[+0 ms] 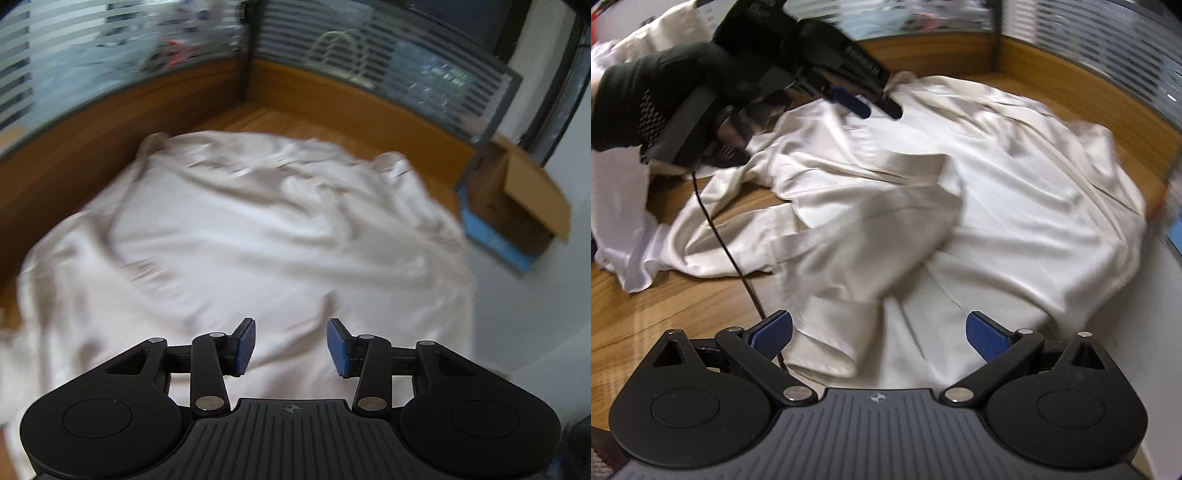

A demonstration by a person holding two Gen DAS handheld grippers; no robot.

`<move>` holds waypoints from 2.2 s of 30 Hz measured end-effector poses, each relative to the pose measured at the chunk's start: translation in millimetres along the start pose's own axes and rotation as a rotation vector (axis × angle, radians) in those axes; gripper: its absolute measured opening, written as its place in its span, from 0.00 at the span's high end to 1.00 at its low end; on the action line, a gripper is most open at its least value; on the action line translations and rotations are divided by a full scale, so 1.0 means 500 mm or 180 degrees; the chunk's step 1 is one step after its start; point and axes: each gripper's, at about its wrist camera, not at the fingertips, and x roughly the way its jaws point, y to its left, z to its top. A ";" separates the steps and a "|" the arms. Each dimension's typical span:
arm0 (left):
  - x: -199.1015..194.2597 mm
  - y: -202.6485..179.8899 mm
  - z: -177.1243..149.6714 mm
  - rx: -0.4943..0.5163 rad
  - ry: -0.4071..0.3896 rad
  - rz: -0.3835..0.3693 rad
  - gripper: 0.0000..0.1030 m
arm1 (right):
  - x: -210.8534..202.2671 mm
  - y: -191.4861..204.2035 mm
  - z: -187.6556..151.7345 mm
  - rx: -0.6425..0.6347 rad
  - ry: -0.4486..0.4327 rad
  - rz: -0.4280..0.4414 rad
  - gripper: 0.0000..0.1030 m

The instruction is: Fold clothes

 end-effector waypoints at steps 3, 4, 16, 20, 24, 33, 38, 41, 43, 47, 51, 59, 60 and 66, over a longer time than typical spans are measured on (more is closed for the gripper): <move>-0.030 0.043 -0.049 0.0105 0.0045 0.0252 0.51 | 0.031 0.021 0.028 -0.0131 0.0014 0.0122 0.09; -0.039 0.056 -0.066 0.0126 0.0068 0.0329 0.51 | 0.043 0.028 0.036 -0.0159 0.0029 0.0152 0.10; -0.051 0.163 -0.178 0.0089 0.0251 0.0839 0.51 | 0.178 0.118 0.089 -0.0429 0.0216 0.0408 0.27; -0.031 0.175 -0.185 0.0097 0.0234 0.0946 0.51 | 0.211 0.151 0.095 -0.0560 0.0254 0.0452 0.28; -0.016 0.185 -0.186 0.0077 0.0238 0.1015 0.51 | 0.244 0.177 0.095 -0.0668 0.0314 0.0418 0.32; 0.001 0.211 -0.190 -0.0118 0.0315 0.1056 0.51 | 0.247 0.164 0.083 -0.0686 0.0228 0.0251 0.84; 0.003 0.218 -0.191 -0.0095 0.0340 0.1085 0.51 | 0.156 0.086 0.093 -0.0387 -0.0077 0.0068 0.86; 0.000 0.217 -0.189 -0.0064 0.0335 0.1094 0.51 | 0.092 0.010 0.103 -0.0069 -0.0261 -0.0119 0.86; -0.005 0.213 -0.183 -0.0051 0.0314 0.1093 0.51 | 0.052 -0.047 0.110 0.0105 -0.0362 -0.0290 0.86; -0.033 0.193 -0.153 -0.0018 0.0124 0.0989 0.51 | -0.004 -0.156 0.112 0.0374 -0.0408 -0.0603 0.86; -0.053 0.171 -0.102 -0.0015 -0.0063 0.0863 0.50 | -0.032 -0.248 0.090 0.0702 -0.0317 -0.0788 0.86; 0.012 0.167 0.032 0.0077 -0.0160 0.0791 0.48 | -0.016 -0.328 0.012 0.1337 -0.0100 -0.0791 0.86; 0.027 0.167 0.045 0.0108 -0.0146 0.0796 0.48 | -0.010 -0.330 0.005 0.1390 -0.0080 -0.0787 0.86; 0.135 0.175 0.102 0.0233 0.0043 0.0776 0.48 | 0.011 -0.342 -0.018 0.1612 -0.0012 -0.0703 0.86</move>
